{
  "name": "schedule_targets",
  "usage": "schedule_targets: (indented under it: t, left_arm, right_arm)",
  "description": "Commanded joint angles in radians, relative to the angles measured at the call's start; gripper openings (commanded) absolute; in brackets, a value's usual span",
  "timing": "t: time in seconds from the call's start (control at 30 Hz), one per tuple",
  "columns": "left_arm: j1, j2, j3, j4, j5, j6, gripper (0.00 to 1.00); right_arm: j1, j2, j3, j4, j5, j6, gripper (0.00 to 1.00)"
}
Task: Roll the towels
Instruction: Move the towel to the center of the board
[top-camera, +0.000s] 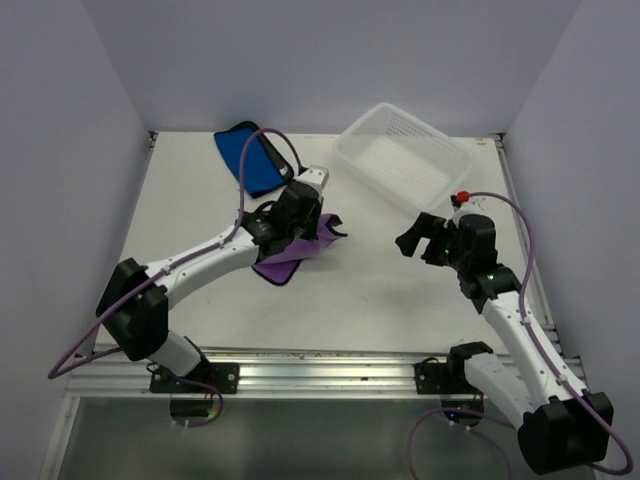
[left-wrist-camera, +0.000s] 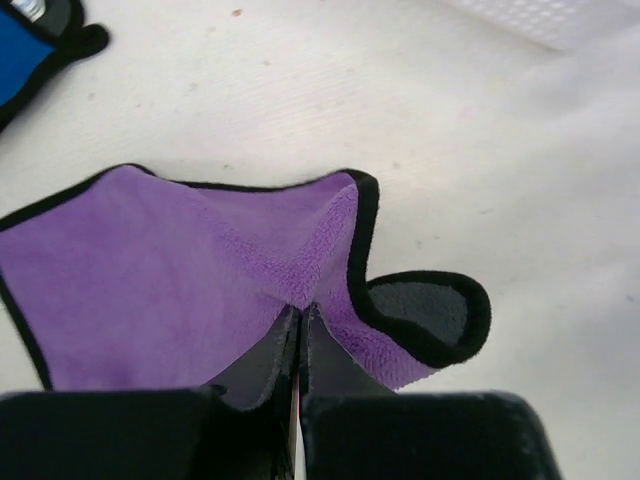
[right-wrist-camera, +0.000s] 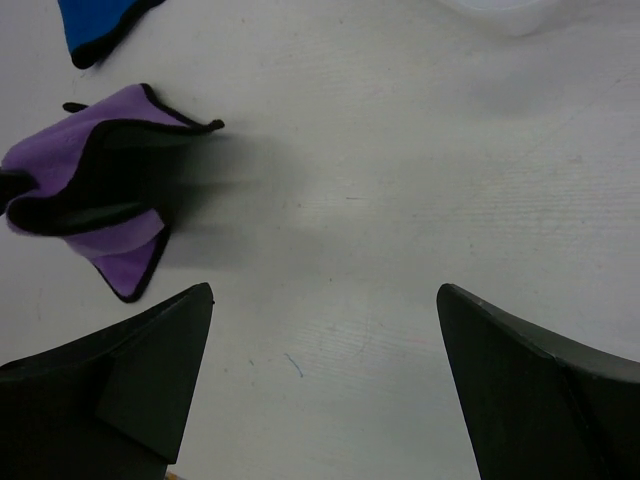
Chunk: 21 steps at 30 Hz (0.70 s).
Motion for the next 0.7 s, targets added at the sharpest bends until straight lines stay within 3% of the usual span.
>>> schedule_targets:
  t: [0.0,0.17,0.2,0.23,0.3,0.33,0.37,0.57,0.6,0.67]
  left_arm:
    - [-0.065,-0.09,0.033,-0.004,0.053,-0.024,0.0]
    - [-0.148,-0.153,-0.06,0.025,0.114,-0.046,0.02]
    - [-0.182,-0.167,-0.077,0.042,0.124,-0.041,0.12]
    - [-0.203,-0.187,-0.115,0.054,0.112,-0.037,0.4]
    - [-0.275,-0.252,-0.163,0.124,0.125,-0.02,0.68]
    - [-0.292,-0.272,-0.215,0.154,0.144,0.009,0.9]
    - [-0.306,-0.297,-0.232,0.169,0.159,0.018,0.96]
    - [-0.319,-0.366,-0.321,0.119,-0.029,-0.041,1.0]
    - [-0.314,-0.363,-0.321,0.091,-0.122,-0.056,1.0]
    - [-0.294,-0.31,-0.3,0.056,-0.172,-0.107,1.0]
  right_arm:
    - [0.003,-0.025,-0.012,-0.02,0.039,0.026,0.99]
    - [0.003,-0.039,-0.015,-0.026,0.045,0.061,0.99]
    - [0.003,-0.041,-0.017,-0.027,0.047,0.063,0.99]
    - [0.003,-0.042,-0.017,-0.026,0.048,0.067,0.99]
    - [0.003,-0.041,-0.012,-0.038,0.062,0.069,0.99]
    - [0.005,-0.041,-0.014,-0.04,0.067,0.072,0.99]
    - [0.002,-0.041,-0.014,-0.043,0.084,0.072,0.99]
    - [0.003,-0.038,-0.004,-0.055,0.096,0.094,0.98]
    - [0.003,-0.029,-0.009,-0.047,0.081,0.094,0.96]
    - [0.003,-0.019,-0.015,-0.041,0.074,0.1,0.94]
